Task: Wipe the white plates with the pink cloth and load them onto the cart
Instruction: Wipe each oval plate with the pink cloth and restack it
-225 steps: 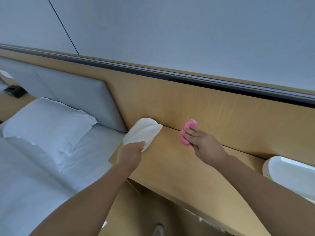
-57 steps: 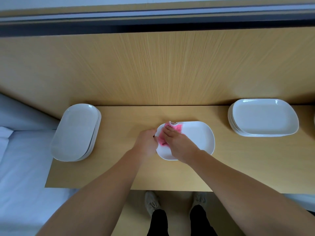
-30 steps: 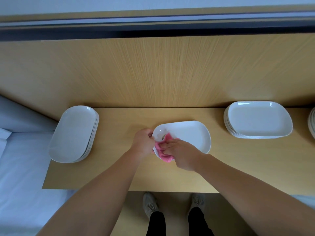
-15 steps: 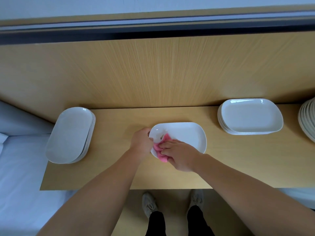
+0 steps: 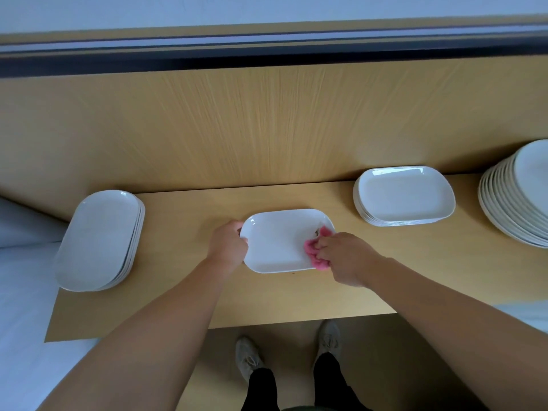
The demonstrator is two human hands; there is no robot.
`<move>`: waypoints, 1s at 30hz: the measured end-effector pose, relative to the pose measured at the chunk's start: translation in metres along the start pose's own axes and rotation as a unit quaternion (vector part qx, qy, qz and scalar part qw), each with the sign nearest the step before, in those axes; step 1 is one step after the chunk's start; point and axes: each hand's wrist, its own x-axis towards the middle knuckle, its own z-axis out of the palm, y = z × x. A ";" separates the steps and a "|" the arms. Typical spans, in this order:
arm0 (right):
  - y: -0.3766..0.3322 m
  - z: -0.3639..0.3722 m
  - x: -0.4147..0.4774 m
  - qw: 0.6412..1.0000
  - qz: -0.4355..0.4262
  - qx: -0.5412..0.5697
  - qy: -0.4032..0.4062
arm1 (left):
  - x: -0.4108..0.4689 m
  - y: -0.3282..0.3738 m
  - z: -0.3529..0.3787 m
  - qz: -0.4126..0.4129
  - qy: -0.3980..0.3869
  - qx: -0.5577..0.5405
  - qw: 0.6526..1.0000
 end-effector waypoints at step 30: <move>-0.014 -0.010 0.008 0.987 0.155 -0.043 -0.009 | 0.001 0.016 0.001 -0.103 -0.016 0.005 0.995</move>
